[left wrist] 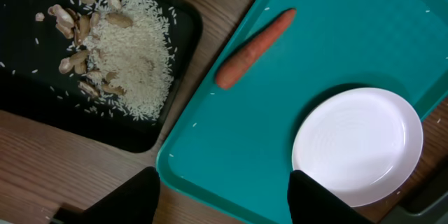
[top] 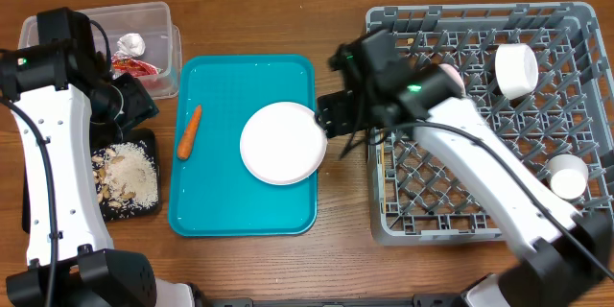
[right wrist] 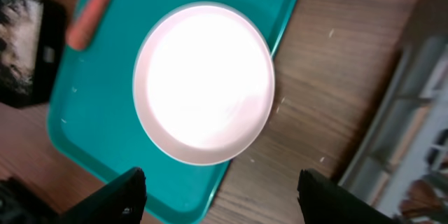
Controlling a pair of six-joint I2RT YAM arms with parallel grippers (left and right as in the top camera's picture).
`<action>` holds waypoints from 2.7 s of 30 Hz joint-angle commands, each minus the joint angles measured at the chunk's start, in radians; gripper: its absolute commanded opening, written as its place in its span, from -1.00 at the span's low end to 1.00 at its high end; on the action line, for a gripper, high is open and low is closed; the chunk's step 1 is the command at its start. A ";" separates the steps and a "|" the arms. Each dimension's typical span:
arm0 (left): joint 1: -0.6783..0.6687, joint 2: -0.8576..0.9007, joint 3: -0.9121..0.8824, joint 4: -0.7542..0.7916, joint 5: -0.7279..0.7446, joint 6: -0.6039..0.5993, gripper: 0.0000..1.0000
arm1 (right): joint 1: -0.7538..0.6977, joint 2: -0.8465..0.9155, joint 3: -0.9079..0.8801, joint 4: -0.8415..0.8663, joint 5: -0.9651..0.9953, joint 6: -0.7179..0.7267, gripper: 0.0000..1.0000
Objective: Sort waste into correct bins and load items into the dishwasher
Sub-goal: 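Grasp the white plate's rim with the right gripper, then lift the plate and stand it upright in the rack with the right gripper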
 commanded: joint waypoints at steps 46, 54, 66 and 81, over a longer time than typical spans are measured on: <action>0.002 -0.006 0.013 0.005 -0.006 0.020 0.33 | -0.412 0.044 0.162 -0.109 1.383 0.294 -0.92; 0.002 -0.006 0.013 0.009 -0.006 0.021 0.38 | -0.414 0.086 0.006 -0.039 1.382 0.322 -0.92; 0.002 -0.006 0.013 0.015 -0.005 0.020 0.41 | -0.408 0.086 -0.067 -0.008 1.308 0.328 -0.92; 0.002 -0.006 0.013 0.012 0.002 0.020 0.42 | -0.192 0.031 -0.070 -0.018 1.059 0.338 0.65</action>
